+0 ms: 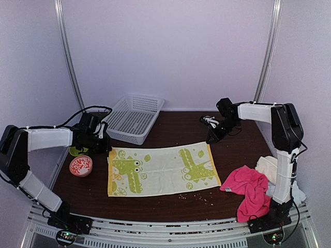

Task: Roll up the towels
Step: Pick up the towel from the center of the board, then fold the towel at the center of the board.

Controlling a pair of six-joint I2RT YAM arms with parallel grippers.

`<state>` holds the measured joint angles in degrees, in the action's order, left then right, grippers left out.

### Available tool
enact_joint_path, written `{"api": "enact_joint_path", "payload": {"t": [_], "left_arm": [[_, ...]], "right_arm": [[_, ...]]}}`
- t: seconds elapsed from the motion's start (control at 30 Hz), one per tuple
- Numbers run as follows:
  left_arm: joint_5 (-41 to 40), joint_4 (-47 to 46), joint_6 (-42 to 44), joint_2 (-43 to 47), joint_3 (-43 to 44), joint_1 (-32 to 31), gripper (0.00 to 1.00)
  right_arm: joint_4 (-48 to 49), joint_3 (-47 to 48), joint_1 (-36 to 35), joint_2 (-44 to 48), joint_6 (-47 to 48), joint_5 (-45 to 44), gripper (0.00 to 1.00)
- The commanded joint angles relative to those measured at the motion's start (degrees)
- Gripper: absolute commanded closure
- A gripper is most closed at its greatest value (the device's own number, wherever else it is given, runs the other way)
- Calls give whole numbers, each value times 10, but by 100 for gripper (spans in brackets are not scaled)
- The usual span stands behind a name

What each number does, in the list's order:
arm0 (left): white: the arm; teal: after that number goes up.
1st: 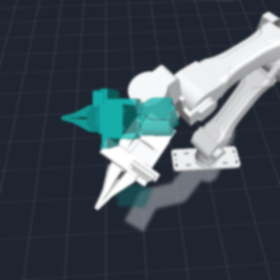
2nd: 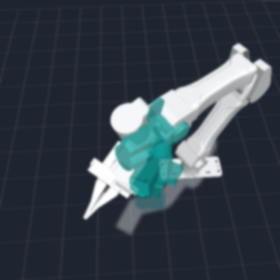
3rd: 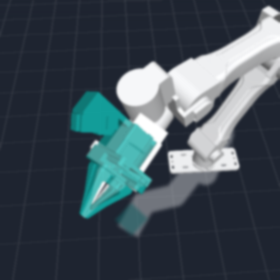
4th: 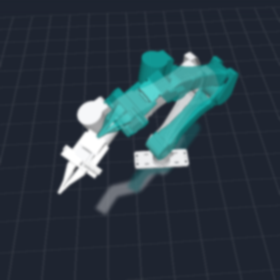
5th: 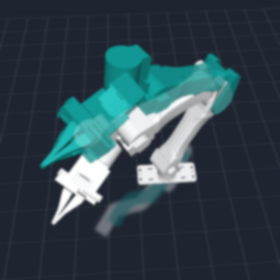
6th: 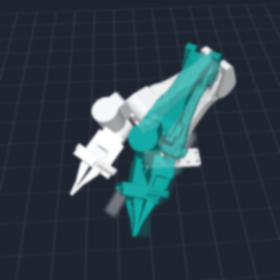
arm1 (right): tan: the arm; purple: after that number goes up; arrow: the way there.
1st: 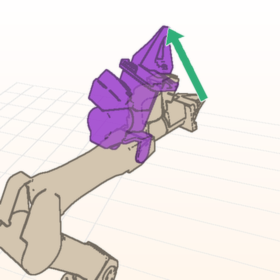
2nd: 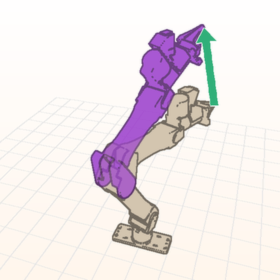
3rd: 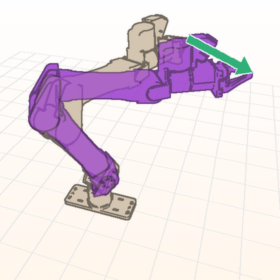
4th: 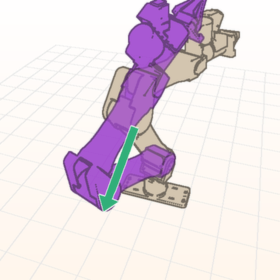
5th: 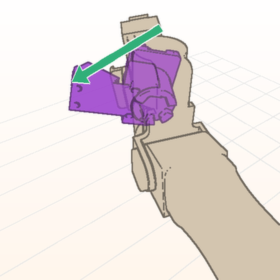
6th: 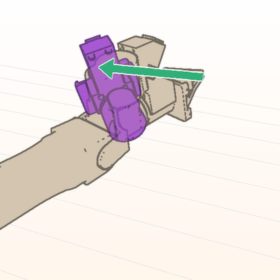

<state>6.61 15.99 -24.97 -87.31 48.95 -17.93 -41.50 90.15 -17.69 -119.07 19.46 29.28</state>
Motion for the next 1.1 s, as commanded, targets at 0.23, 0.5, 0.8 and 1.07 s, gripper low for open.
{"api": "enact_joint_path", "payload": {"t": [0.23,0.5,0.8,1.07], "left_arm": [[10,5,-4,70,-15,4,100],[46,39,-24,135,-59,4,100],[85,89,-28,166,-68,4,100],[60,150,-20,176,-62,4,100]], "right_arm": [[50,-37,3,85,-1,-6,100],[77,-136,3,159,40,-11,100],[76,-180,2,194,68,32,100],[43,-219,2,225,117,30,100]]}}
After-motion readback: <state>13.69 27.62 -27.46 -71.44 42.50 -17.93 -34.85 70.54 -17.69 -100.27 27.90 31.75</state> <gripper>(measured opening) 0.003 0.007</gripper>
